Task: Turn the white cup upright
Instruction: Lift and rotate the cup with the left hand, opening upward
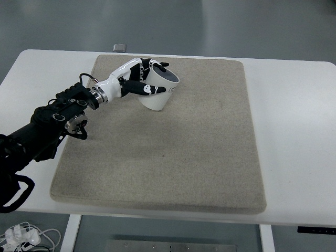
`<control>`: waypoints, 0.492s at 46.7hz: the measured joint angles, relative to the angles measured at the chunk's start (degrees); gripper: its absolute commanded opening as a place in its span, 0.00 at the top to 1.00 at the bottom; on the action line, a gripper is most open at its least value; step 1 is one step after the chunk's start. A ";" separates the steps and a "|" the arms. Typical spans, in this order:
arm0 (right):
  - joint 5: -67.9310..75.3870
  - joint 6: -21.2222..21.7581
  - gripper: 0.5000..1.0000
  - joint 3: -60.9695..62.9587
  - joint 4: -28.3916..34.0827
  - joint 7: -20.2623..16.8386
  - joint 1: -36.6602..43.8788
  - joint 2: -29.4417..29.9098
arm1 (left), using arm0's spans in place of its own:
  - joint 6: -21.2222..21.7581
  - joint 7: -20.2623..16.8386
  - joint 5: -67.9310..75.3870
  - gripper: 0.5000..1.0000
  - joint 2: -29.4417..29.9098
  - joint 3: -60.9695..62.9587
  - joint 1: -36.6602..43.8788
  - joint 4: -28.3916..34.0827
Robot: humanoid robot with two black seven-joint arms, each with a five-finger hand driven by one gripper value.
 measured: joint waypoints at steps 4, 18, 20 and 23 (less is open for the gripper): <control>0.00 0.00 0.10 0.00 -0.01 0.01 0.00 0.00 | 1.32 0.00 -0.10 0.98 -0.05 -1.77 0.05 -0.32; 0.00 0.00 0.10 0.00 0.01 0.00 0.00 0.00 | 3.89 0.01 0.28 0.95 -1.75 -4.85 0.15 -0.41; 0.00 0.00 0.10 0.00 0.02 0.01 0.01 0.00 | 4.46 0.01 0.41 0.95 -1.88 -4.69 0.15 -0.43; 0.00 0.00 0.10 0.00 0.02 0.01 0.00 0.00 | 5.38 0.01 0.60 0.95 -2.28 -4.32 0.33 -0.46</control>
